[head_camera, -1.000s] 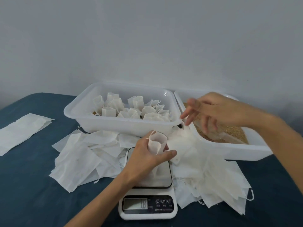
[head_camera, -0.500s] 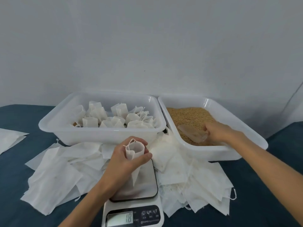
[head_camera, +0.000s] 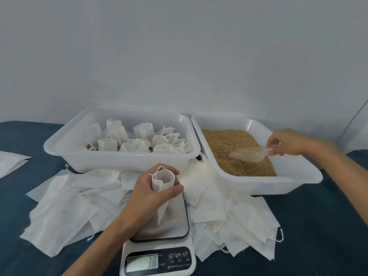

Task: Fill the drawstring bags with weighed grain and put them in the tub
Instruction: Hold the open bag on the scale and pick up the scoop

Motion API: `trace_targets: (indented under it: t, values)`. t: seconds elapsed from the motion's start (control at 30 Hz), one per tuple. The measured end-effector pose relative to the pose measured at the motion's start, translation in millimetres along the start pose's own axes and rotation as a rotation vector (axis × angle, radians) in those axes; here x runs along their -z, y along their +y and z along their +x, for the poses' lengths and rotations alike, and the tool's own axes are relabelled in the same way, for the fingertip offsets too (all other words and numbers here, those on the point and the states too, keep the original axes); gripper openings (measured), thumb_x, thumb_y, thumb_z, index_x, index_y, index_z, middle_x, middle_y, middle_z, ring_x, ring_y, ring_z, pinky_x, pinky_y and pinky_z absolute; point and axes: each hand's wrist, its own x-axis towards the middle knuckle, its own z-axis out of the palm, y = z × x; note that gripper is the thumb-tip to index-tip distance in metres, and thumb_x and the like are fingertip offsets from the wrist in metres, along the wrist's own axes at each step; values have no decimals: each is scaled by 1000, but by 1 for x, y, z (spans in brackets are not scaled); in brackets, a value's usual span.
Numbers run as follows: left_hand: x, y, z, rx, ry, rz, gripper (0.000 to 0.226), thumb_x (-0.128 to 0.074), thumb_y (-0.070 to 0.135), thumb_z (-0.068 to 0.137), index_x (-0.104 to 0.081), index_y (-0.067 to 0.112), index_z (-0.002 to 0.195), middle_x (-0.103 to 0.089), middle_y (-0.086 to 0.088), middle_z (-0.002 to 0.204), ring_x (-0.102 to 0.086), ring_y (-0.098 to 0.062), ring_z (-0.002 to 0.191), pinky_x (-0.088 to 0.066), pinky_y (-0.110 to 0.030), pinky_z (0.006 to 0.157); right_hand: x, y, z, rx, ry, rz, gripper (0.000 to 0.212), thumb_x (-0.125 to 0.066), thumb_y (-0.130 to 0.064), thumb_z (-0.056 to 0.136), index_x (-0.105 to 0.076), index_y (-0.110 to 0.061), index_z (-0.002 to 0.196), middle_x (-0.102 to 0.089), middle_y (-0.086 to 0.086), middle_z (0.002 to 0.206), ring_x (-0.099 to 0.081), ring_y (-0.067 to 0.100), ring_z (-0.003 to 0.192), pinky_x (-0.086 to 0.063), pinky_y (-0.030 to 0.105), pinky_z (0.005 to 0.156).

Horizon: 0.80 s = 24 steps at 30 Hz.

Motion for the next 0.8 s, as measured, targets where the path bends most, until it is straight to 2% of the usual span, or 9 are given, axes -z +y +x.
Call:
trace_targets:
  t: [0.13, 0.2, 0.27, 0.37, 0.47, 0.57, 0.63, 0.7, 0.8]
  values:
    - [1, 0, 0, -2, 3, 7, 21, -82, 22, 76, -72, 25, 94, -74, -6, 85, -65, -9, 75, -53, -19, 69, -2, -9, -4, -22, -140, -85, 9, -77, -33, 89, -72, -25, 91, -72, -6, 93, -70, 8, 76, -53, 28, 76]
    - [1, 0, 0, -6, 2, 5, 21, -83, 22, 76, -72, 24, 95, -74, -6, 84, -65, -9, 75, -52, -19, 69, -17, -18, 1, -5, -101, -82, 12, -75, -35, 90, -71, -24, 87, -72, -5, 88, -67, 9, 75, -55, 29, 76]
    - [0, 0, 0, -7, 5, 2, 22, -83, 22, 76, -72, 24, 94, -74, -6, 84, -65, -9, 75, -52, -19, 68, -35, -30, 9, 16, -38, -59, 24, -72, -39, 92, -71, -15, 87, -70, -3, 84, -62, 12, 71, -53, 32, 73]
    - [1, 0, 0, 1, 13, -4, 22, -83, 23, 75, -72, 26, 93, -74, -7, 86, -66, -10, 76, -53, -20, 69, -56, -49, 20, 64, 62, 8, 40, -69, -42, 93, -68, -4, 81, -62, 4, 71, -51, 16, 63, -45, 32, 63]
    - [1, 0, 0, 3, 7, 7, 21, -83, 24, 75, -72, 28, 93, -74, -7, 86, -66, -11, 75, -53, -20, 69, -63, -65, 29, 91, 163, 17, 43, -69, -42, 93, -54, -15, 63, -51, -2, 60, -43, 14, 54, -32, 28, 53]
    - [2, -1, 0, 5, 7, 18, 21, -83, 25, 76, -72, 29, 93, -74, -7, 85, -65, -10, 75, -53, -20, 69, -64, -69, 35, 72, 201, 52, 43, -71, -33, 94, -49, -16, 61, -53, -2, 61, -44, 14, 53, -35, 29, 53]
    - [2, -1, 0, 7, 12, 20, 21, -83, 25, 75, -72, 29, 93, -74, -8, 86, -66, -10, 76, -53, -21, 70, -64, -63, 36, 25, 211, 110, 41, -74, -27, 92, -50, -13, 62, -62, 2, 68, -47, 14, 55, -38, 29, 55]
    - [2, -1, 0, 5, 14, 10, 21, -83, 25, 75, -72, 28, 93, -74, -8, 87, -66, -10, 77, -53, -21, 70, -67, -51, 33, -17, 257, 154, 30, -75, -22, 91, -60, -6, 70, -67, 7, 75, -52, 12, 59, -40, 28, 56]
    - [2, -1, 1, -3, 9, 7, 22, -83, 24, 76, -72, 26, 94, -74, -8, 87, -65, -10, 77, -53, -21, 69, -76, -34, 26, -50, 333, 259, 16, -75, -20, 90, -70, -5, 91, -69, 2, 92, -62, 16, 80, -50, 32, 74]
